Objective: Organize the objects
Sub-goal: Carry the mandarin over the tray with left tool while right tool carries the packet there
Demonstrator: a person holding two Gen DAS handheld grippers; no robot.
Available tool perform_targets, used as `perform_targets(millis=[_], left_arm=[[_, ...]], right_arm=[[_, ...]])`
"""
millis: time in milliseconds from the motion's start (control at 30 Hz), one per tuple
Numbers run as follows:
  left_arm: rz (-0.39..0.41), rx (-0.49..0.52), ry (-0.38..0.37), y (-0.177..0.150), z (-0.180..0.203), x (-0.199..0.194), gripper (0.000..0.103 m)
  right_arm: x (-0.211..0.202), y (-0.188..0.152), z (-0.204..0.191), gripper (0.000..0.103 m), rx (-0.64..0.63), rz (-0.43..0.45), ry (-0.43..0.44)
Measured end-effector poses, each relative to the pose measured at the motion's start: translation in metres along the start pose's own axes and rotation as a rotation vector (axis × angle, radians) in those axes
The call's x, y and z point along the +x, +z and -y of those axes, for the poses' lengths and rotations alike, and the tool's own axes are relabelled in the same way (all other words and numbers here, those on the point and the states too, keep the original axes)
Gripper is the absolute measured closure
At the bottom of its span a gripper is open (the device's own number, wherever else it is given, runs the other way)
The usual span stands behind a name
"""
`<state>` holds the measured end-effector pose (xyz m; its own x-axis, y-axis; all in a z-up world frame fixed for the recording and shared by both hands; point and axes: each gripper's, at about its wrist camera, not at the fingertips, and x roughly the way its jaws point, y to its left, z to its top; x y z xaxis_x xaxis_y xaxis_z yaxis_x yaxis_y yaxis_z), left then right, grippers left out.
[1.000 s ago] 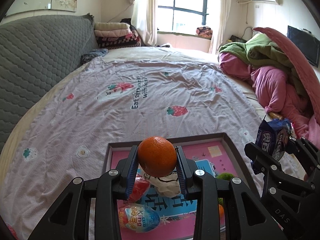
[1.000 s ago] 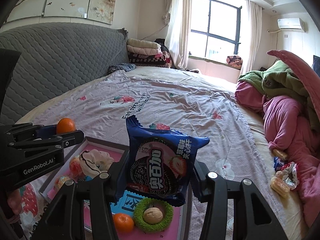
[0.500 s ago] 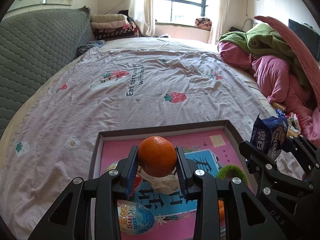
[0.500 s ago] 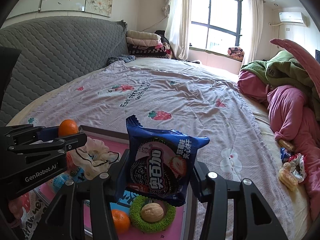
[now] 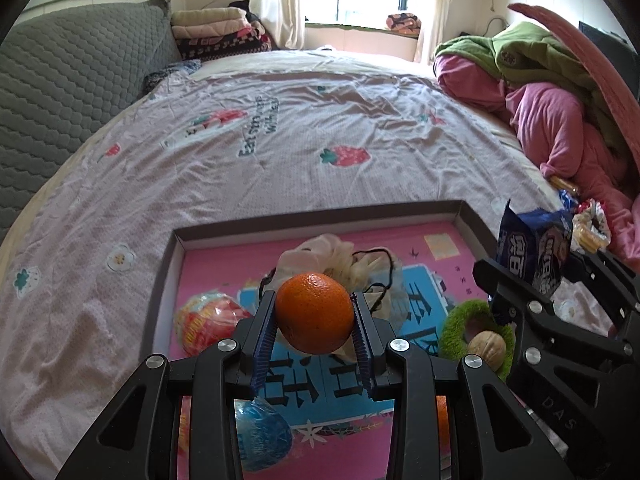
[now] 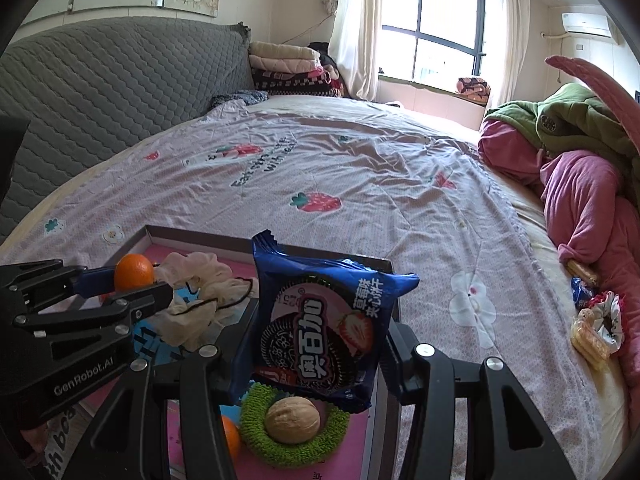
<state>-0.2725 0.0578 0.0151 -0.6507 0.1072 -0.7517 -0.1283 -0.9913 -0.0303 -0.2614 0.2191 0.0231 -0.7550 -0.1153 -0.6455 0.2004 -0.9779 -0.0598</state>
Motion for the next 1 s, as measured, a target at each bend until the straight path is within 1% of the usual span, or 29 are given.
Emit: perform_targets(millis=[100,467,600,800,900,1000], left_arm=[[-0.013,0.003,-0.001,-0.004,0.001,0.006,0.067],[-0.047,0.021,0.003,-0.015,0.005,0.019,0.067],[-0.048,0.025,0.009,-0.017,0.005,0.021,0.067],[-0.048,0.029,0.010,-0.020,0.006,0.023,0.067],[-0.037,0.030,0.007,-0.021,0.007,0.023,0.067],[-0.030,0.033,0.015,-0.021,0.007,0.023,0.067]], right_arm=[[0.007,-0.002,0.002,0.051,-0.006,-0.011,-0.005],[0.041,-0.008,0.004,0.051,-0.004,-0.092,0.007],[0.051,-0.009,0.000,0.051,-0.026,-0.126,0.011],[0.054,-0.009,-0.003,0.051,-0.042,-0.146,0.005],[0.058,-0.010,-0.005,0.051,-0.049,-0.176,-0.019],[0.059,-0.009,-0.006,0.051,-0.057,-0.184,-0.031]])
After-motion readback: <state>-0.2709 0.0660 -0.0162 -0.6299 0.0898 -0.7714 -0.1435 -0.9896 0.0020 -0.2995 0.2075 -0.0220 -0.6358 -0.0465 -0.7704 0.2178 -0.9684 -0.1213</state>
